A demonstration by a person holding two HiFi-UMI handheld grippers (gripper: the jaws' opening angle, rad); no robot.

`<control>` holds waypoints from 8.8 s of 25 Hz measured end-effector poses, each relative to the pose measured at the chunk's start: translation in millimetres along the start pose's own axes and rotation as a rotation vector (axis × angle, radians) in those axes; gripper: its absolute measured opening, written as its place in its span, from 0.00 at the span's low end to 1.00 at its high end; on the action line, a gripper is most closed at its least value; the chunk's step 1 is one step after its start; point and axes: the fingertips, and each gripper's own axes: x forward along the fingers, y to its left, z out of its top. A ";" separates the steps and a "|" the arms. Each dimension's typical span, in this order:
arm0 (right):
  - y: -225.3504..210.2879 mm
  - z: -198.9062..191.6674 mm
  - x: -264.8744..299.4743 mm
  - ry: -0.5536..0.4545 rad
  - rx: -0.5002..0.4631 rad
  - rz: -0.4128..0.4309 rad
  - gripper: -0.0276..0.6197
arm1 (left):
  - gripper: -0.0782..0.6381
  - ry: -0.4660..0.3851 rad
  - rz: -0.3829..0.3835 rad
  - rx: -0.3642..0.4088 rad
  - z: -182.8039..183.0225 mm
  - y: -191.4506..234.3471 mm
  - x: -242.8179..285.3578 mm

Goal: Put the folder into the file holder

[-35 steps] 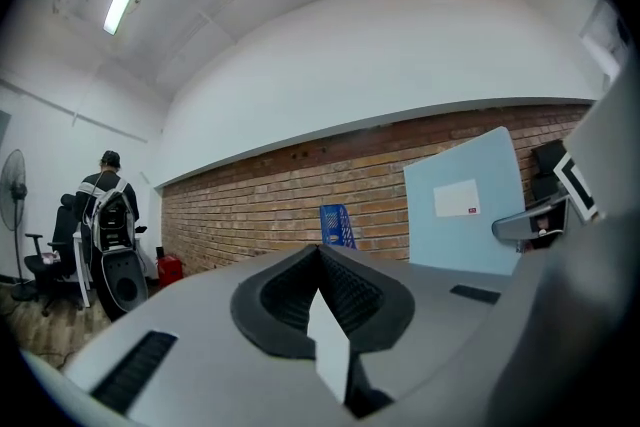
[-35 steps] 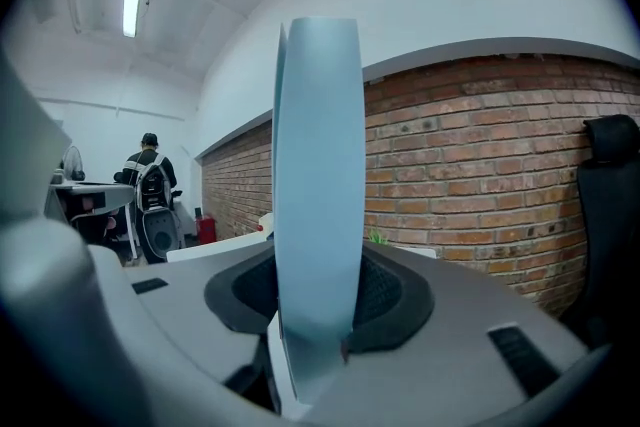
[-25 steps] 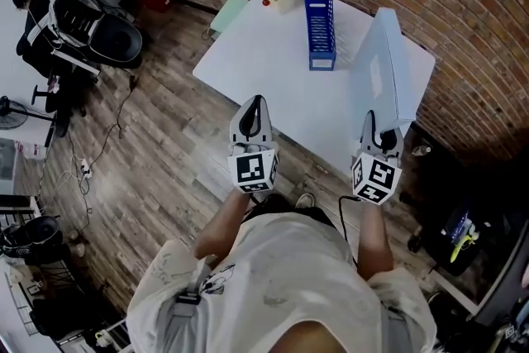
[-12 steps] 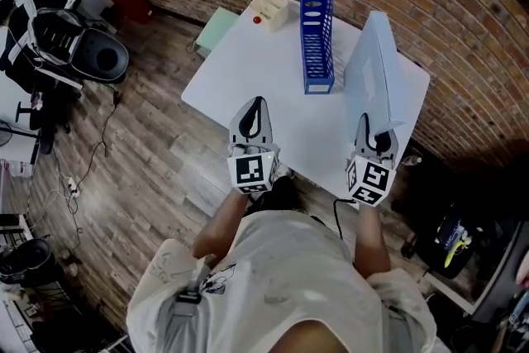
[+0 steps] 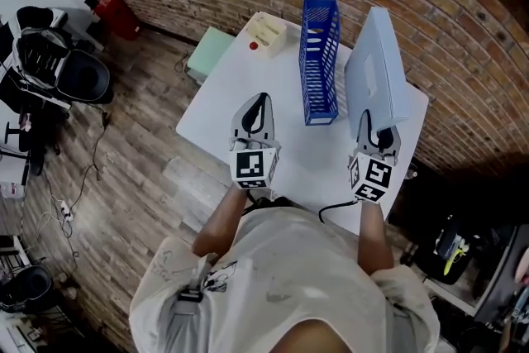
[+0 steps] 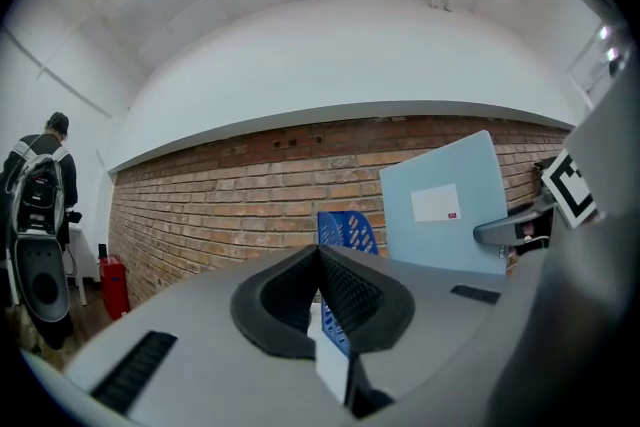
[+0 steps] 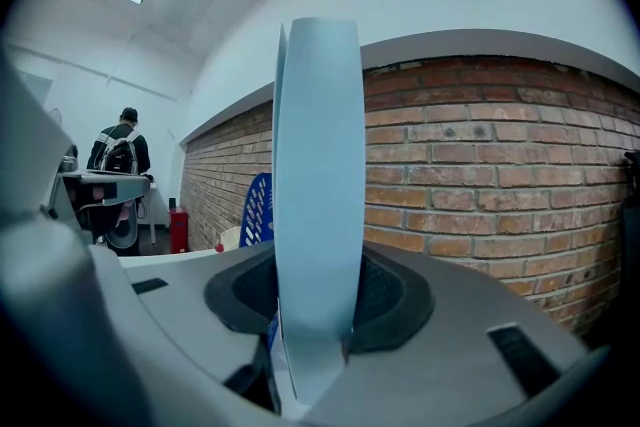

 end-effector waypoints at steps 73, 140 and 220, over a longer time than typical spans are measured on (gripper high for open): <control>81.4 80.2 22.6 -0.185 0.046 0.155 0.31 | 0.13 0.067 0.033 -0.005 -31.1 34.4 11.9; 60.7 -16.3 -30.9 -0.024 0.041 0.178 0.58 | 0.13 0.115 0.014 0.044 -19.5 -32.6 -56.2; 27.3 -31.9 -179.0 -0.064 -0.011 0.130 0.07 | 0.13 0.076 0.110 0.046 -13.5 -64.4 -208.5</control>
